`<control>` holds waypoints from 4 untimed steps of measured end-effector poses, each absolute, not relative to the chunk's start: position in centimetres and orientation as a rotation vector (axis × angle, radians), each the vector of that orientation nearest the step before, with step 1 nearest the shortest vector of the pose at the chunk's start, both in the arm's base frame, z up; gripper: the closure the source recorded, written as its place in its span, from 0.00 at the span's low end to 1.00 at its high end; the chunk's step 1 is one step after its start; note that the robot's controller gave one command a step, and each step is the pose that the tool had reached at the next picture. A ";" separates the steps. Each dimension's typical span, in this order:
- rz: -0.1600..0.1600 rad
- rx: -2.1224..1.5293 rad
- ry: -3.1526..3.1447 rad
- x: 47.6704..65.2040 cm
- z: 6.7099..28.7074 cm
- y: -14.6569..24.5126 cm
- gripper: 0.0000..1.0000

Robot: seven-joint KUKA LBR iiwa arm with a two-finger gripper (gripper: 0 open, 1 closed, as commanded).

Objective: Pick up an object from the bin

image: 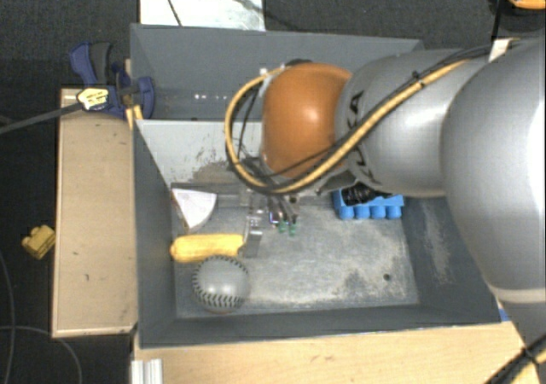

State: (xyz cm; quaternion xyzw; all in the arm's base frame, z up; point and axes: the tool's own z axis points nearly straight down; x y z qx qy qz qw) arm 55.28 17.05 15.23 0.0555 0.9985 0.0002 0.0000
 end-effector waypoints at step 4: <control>0.001 -0.016 3.143 55.2 7.1 20.0 1.00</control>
Offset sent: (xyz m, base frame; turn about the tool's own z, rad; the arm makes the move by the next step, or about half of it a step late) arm -0.0012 0.0353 -0.0748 -0.4520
